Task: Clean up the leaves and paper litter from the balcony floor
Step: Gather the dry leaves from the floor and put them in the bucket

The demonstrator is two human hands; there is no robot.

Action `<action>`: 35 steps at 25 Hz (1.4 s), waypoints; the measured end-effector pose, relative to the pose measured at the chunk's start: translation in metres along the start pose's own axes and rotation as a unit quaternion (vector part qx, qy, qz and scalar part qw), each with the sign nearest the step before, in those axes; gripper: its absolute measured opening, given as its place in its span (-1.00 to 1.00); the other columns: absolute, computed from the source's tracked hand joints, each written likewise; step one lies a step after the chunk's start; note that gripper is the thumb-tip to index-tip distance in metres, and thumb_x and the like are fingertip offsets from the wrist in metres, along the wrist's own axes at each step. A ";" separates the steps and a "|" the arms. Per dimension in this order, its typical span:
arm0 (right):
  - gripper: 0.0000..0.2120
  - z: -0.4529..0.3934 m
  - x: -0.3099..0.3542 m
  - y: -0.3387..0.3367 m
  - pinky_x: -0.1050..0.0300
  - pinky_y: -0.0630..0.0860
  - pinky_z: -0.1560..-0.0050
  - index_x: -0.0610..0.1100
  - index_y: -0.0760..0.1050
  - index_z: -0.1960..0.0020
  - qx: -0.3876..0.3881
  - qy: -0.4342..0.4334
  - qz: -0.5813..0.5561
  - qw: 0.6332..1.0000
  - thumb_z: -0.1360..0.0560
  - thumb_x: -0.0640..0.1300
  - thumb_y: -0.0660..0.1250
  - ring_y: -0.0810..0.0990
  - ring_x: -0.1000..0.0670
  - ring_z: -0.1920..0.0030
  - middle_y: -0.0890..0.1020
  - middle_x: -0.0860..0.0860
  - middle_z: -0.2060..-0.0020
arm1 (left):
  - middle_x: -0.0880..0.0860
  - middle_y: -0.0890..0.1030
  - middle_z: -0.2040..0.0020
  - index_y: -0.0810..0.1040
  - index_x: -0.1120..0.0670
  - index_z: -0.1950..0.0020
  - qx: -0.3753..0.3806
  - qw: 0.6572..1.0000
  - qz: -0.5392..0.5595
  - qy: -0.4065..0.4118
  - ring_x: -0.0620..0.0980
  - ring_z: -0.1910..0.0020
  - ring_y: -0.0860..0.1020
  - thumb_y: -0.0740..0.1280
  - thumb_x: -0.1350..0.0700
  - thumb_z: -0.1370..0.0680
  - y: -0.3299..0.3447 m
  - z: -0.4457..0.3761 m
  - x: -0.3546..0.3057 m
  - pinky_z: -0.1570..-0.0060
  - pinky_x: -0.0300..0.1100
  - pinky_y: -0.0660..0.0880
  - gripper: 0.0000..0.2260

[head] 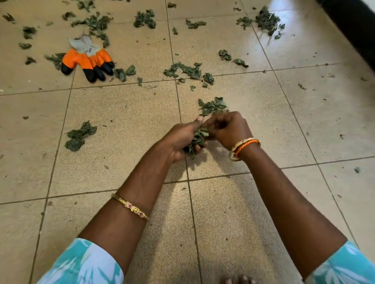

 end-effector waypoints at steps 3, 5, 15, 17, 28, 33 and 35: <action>-0.88 0.000 0.006 0.002 0.43 0.52 0.32 -0.15 0.63 0.10 -0.012 -0.037 0.085 0.996 -0.43 -0.32 0.38 0.57 0.19 0.33 0.63 0.01 0.28 | 0.13 0.59 0.15 0.53 0.22 -0.11 -0.044 0.999 -0.021 0.020 -0.09 0.43 0.51 0.23 0.02 -0.62 -0.006 0.002 0.000 0.58 -0.33 0.39 -0.73; -0.86 -0.012 0.004 -0.014 0.31 0.56 0.27 -0.10 0.62 0.06 -0.042 -0.013 0.064 0.997 -0.46 -0.29 0.35 0.62 0.07 0.25 0.67 -0.01 0.15 | 0.11 0.56 0.21 0.54 0.21 0.00 -0.074 0.997 0.009 0.015 -0.09 0.43 0.49 0.20 0.07 -0.64 -0.017 0.002 0.000 0.59 -0.34 0.37 -0.77; -0.72 -0.035 -0.028 -0.019 0.16 0.40 0.07 -0.22 0.53 -0.12 -0.139 0.014 0.240 0.961 -0.49 -0.08 0.35 0.52 -0.17 0.00 0.51 -0.19 -0.02 | 0.11 0.49 0.25 0.45 0.19 0.05 -0.105 0.992 0.070 0.009 -0.05 0.42 0.45 0.22 0.09 -0.64 -0.024 0.005 -0.015 0.63 -0.34 0.34 -0.83; -0.82 -0.033 -0.033 -0.030 0.18 0.42 0.10 -0.23 0.59 -0.03 -0.177 0.024 0.197 0.964 -0.48 -0.18 0.33 0.58 -0.17 0.04 0.60 -0.20 0.07 | 0.11 0.51 0.27 0.47 0.18 0.10 -0.101 0.992 0.073 0.005 -0.04 0.42 0.45 0.23 0.09 -0.63 -0.022 0.002 -0.017 0.63 -0.33 0.34 -0.81; -0.71 0.014 0.012 -0.014 0.18 0.50 -0.01 -0.23 0.59 -0.11 -0.064 -0.068 0.148 0.985 -0.46 -0.40 0.22 0.58 -0.07 0.01 0.60 -0.16 0.00 | 0.17 0.63 0.12 0.54 0.23 -0.03 -0.038 0.997 0.068 -0.020 0.01 0.31 0.59 0.29 -0.01 -0.58 0.011 -0.002 -0.005 0.56 -0.33 0.45 -0.72; -0.86 0.008 0.016 -0.004 0.06 0.54 0.04 -0.16 0.61 0.03 -0.098 -0.078 0.134 0.983 -0.42 -0.28 0.39 0.60 -0.03 0.09 0.66 -0.08 0.12 | 0.17 0.61 0.15 0.57 0.26 -0.09 -0.069 0.995 0.070 0.006 -0.06 0.43 0.57 0.35 0.06 -0.56 0.000 -0.006 -0.005 0.57 -0.34 0.44 -0.73; -0.84 -0.014 0.005 -0.017 0.05 0.55 0.05 -0.12 0.54 0.09 -0.114 -0.028 0.062 0.991 -0.37 -0.20 0.48 0.58 -0.04 0.07 0.62 -0.07 0.10 | 0.19 0.60 0.16 0.56 0.27 -0.06 -0.073 0.993 0.090 -0.001 -0.06 0.44 0.56 0.31 0.13 -0.59 -0.013 -0.006 -0.005 0.59 -0.35 0.43 -0.80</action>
Point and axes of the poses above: each hand's wrist, its own z-axis away from the middle knuckle, its own y-axis out of the palm, x = y × z, the point moved 6 cm from there along -z, towards the middle knuckle
